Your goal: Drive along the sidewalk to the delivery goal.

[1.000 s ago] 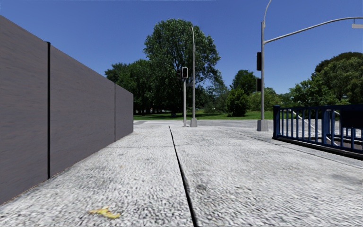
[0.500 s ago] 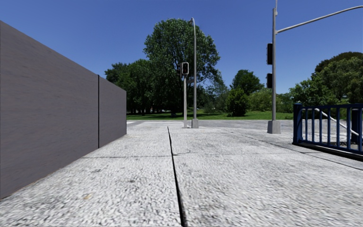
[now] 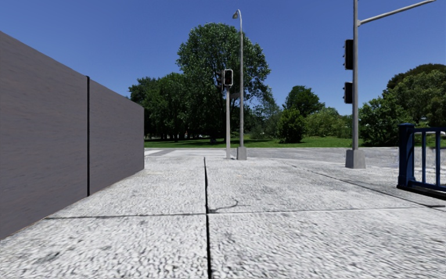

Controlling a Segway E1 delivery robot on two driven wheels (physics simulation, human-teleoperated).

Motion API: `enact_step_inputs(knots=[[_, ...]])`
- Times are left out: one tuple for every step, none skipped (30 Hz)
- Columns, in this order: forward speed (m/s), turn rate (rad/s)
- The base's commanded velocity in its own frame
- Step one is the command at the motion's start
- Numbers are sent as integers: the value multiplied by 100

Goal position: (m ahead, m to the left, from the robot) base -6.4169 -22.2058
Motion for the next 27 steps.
enact_step_inputs(knots=[[200,0],[200,-5],[200,-5],[200,-19],[200,-30],[200,-35],[200,-37],[200,-37],[200,-37],[200,-37],[200,-37],[200,-37],[200,-37],[200,-37],[196,-37],[177,-37],[177,-37],[167,-37],[165,-37],[164,-37],[164,-37],[164,-37],[164,-37],[164,-37],[164,-37],[164,-37],[164,-37]])
